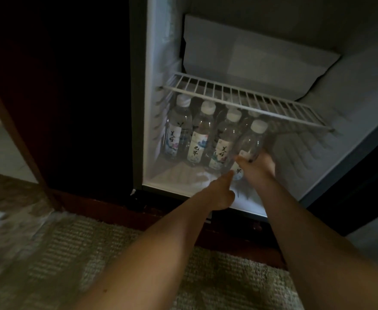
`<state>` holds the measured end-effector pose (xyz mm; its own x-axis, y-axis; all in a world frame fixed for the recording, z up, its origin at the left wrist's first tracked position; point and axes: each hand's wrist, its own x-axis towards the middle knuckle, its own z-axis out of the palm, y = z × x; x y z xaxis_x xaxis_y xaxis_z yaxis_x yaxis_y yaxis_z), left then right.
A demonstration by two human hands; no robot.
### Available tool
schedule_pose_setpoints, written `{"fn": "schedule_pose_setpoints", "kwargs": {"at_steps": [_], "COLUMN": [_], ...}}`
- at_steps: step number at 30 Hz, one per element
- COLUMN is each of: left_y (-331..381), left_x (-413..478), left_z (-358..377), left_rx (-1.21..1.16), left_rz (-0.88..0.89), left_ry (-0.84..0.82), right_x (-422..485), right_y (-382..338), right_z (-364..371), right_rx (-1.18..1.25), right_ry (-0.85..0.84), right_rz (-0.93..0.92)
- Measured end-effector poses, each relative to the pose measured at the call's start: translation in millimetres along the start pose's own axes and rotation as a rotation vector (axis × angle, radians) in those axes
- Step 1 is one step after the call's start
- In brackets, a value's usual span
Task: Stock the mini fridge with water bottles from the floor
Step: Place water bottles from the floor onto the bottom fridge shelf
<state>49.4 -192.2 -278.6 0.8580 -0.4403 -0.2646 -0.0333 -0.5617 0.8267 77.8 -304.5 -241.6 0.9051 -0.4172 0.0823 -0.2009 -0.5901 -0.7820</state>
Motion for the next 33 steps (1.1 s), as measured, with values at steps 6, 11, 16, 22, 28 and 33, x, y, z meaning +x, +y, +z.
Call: {"fn": "schedule_pose_setpoints", "kwargs": {"at_steps": [6,11,16,22,28,33], "left_y": [5.7,10.6,10.8,-3.5,-10.0,-29.0], "left_x": [10.1,15.6,8.2,-19.1,-70.2,-119.0], "left_z": [7.5,7.7,5.8,-21.1,-58.5,-87.8], "left_rx": [0.039,0.065,0.137,0.266,0.397,0.594], "left_rz": [-0.025,-0.039,-0.035,-0.048,-0.045,-0.092], "left_ry": [0.011,0.021,0.016,0.032,0.045,-0.051], "right_x": [10.7,12.8,9.8,-17.0,-63.9,-97.0], "right_y": [-1.3,-2.4,-5.6,-1.1,-4.0,-23.7], "right_z": [-0.5,0.3,1.2,10.3,29.5,50.1], "right_rx": [-0.001,-0.006,-0.01,0.015,-0.125,-0.346], "right_ry": [-0.017,-0.031,-0.066,-0.053,0.106,-0.211], "right_rz": [0.004,0.01,0.049,0.131,0.031,-0.071]}}
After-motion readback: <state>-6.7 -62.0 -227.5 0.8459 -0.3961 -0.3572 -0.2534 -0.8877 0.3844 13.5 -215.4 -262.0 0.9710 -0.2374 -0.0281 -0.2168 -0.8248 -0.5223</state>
